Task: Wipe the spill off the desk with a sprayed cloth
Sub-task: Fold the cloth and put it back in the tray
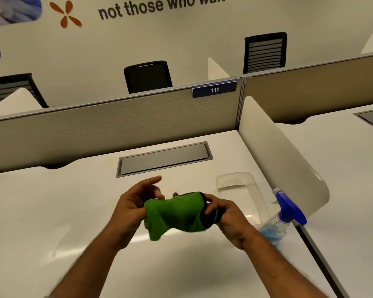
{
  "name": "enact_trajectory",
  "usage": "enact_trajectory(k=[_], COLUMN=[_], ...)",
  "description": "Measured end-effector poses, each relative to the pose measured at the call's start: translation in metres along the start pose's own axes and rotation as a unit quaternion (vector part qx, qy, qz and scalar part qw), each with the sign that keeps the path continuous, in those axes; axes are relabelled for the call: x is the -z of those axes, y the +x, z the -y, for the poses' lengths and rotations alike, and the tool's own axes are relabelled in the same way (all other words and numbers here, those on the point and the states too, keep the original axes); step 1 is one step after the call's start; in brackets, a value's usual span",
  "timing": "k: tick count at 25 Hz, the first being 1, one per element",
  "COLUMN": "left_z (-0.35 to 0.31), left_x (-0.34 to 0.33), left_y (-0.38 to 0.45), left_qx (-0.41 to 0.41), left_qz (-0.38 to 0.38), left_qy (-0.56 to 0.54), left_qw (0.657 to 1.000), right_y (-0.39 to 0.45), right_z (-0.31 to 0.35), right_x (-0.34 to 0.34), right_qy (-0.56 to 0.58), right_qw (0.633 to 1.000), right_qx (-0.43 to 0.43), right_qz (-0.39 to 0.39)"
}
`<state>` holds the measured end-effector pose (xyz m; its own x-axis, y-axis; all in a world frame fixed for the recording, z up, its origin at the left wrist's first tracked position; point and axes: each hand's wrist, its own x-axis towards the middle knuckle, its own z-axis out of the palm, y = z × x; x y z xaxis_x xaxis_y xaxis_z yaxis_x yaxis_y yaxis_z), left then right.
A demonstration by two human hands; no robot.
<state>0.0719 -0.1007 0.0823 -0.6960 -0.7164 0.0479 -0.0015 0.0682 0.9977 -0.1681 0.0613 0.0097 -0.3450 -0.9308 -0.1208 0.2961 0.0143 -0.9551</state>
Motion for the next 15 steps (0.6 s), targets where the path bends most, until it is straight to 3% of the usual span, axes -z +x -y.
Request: enact_trajectory(k=[3, 7, 11, 15], left_z=[-0.002, 0.002, 0.016, 0.022], left_x=[0.001, 0.000, -0.011, -0.024], left_y=[0.004, 0.012, 0.030, 0.047], left_qx=[0.031, 0.133, 0.151, 0.184], left_qz=[0.027, 0.011, 0.009, -0.031], left_qy=[0.052, -0.003, -0.125, -0.238], left_qw=[0.998, 0.991, 0.981, 0.953], right_y=[0.004, 0.011, 0.006, -0.001], right_z=[0.006, 0.010, 0.011, -0.004], right_x=[0.002, 0.009, 0.006, 0.033], right_qy=[-0.034, -0.078, 0.097, 0.303], right_qw=[0.999, 0.997, 0.993, 0.946], right_qx=[0.041, -0.005, -0.069, -0.108], right_qz=[-0.013, 0.004, -0.008, 0.042])
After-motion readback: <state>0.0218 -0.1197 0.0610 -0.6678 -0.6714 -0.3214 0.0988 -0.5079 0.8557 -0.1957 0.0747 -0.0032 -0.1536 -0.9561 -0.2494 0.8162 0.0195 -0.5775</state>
